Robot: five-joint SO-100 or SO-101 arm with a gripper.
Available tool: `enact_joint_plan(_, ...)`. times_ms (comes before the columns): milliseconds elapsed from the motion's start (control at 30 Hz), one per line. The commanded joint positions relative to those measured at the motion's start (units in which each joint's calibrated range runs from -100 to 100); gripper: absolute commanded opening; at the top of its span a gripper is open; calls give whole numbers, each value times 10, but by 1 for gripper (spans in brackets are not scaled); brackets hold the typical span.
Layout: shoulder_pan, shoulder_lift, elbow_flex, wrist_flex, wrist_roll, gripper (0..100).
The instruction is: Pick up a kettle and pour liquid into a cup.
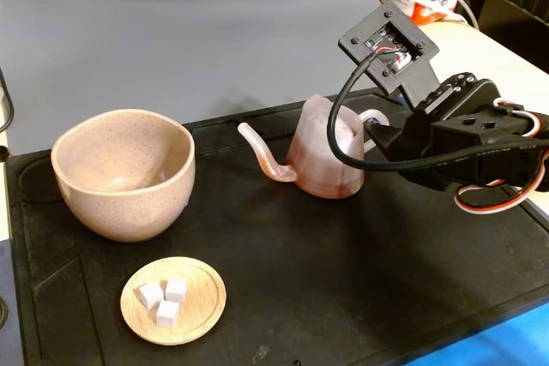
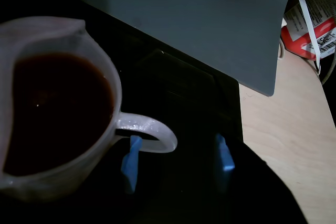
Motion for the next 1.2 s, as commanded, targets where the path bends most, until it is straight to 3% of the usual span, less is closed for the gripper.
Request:
enact_joint_plan(0,3,13,-37,-8,2,18)
enact_joint_plan(667,15,52,-107,-8,4,17)
enact_joint_plan(933,17,53,-99,-2,4,1)
enact_joint_plan(1167,17,53,-99,-5,4,1)
